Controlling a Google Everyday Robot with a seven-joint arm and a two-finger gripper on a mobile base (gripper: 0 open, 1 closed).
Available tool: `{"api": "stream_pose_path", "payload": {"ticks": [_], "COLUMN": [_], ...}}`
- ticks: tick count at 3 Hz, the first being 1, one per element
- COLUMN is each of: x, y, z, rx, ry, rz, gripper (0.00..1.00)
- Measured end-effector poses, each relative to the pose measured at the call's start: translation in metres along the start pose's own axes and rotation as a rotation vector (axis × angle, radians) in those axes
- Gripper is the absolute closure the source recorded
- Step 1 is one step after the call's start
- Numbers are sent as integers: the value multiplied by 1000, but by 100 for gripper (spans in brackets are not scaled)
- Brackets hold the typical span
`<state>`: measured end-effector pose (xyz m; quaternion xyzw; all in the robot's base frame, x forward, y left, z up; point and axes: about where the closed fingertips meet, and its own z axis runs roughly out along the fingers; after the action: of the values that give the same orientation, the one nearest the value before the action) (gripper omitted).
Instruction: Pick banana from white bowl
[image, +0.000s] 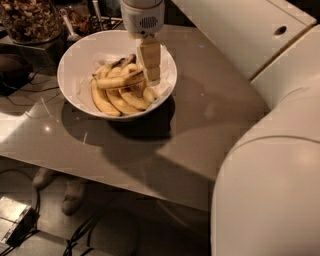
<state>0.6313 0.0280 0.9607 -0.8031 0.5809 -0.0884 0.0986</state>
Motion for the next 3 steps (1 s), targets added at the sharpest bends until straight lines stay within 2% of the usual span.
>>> {"api": "stream_pose_path", "payload": {"ticks": [1,2,3], "x": [-6,-13,-15], "y": [-7,-8,-5], "z": [16,33,46], "rx": [-25,-59,-89], "ry": [1,-2,-4], "rz": [-18,-31,-34], "gripper": [18,30,38]}}
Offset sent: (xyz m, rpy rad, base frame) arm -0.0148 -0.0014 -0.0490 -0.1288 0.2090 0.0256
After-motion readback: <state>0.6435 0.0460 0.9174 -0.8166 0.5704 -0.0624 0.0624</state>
